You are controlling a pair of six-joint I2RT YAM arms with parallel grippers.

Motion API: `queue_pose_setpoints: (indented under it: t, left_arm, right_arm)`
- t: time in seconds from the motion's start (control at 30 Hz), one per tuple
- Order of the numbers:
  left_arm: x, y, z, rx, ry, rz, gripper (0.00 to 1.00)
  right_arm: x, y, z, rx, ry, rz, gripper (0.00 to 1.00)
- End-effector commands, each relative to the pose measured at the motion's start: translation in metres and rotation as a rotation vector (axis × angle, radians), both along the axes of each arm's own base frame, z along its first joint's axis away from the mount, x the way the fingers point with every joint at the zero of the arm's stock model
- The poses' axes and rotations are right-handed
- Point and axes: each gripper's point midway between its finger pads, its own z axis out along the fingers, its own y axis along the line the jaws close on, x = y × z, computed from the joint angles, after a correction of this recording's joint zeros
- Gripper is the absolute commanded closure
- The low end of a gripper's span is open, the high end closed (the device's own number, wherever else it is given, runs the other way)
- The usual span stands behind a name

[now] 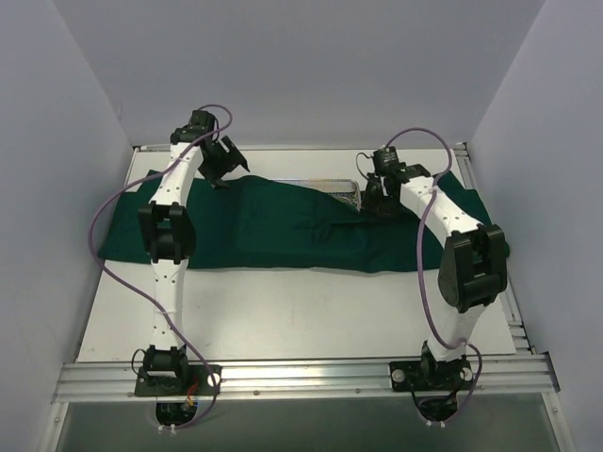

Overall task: Open and lay out the surgical kit
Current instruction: Open the surgical kit at the center of the board.

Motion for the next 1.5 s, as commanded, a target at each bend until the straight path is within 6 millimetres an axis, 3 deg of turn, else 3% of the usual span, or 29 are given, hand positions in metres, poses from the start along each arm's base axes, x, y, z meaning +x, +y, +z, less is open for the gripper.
queue_pose_setpoints:
  t: [0.0,0.3,0.43,0.6,0.83,1.03,1.23,1.43,1.47]
  left_arm:
    - [0.001,0.004,-0.008,-0.027,0.052,0.054,0.15]
    - [0.006,0.0,-0.028,-0.062,0.085,0.103,0.23]
    - [0.01,-0.006,-0.031,-0.092,0.079,0.108,0.39]
    - [0.014,-0.007,-0.021,-0.106,0.036,0.112,0.6]
    - [0.012,-0.004,-0.007,-0.11,0.011,0.094,0.97]
    - [0.007,0.016,0.024,-0.027,-0.051,0.064,0.98]
    - [-0.021,0.039,0.063,0.128,-0.078,0.001,0.98]
    - [-0.078,0.041,0.086,0.213,-0.087,-0.106,0.98]
    - [-0.097,0.042,0.089,0.219,-0.08,-0.111,0.98]
  right_arm:
    - [-0.006,0.003,0.034,0.03,-0.093,0.057,1.0]
    - [-0.023,0.003,0.033,0.08,-0.136,0.123,1.0]
    - [-0.025,-0.001,0.031,0.081,-0.132,0.118,1.0]
    - [-0.022,-0.003,0.03,0.083,-0.131,0.116,1.0]
    - [-0.014,-0.002,0.029,0.086,-0.125,0.121,1.0]
    - [-0.004,-0.007,0.032,0.062,-0.11,0.104,1.0]
    - [0.0,-0.018,0.039,0.023,-0.066,0.076,1.0]
    - [-0.015,-0.025,0.049,-0.002,-0.03,0.058,1.0]
    - [-0.021,-0.027,0.047,-0.008,-0.009,0.057,1.0]
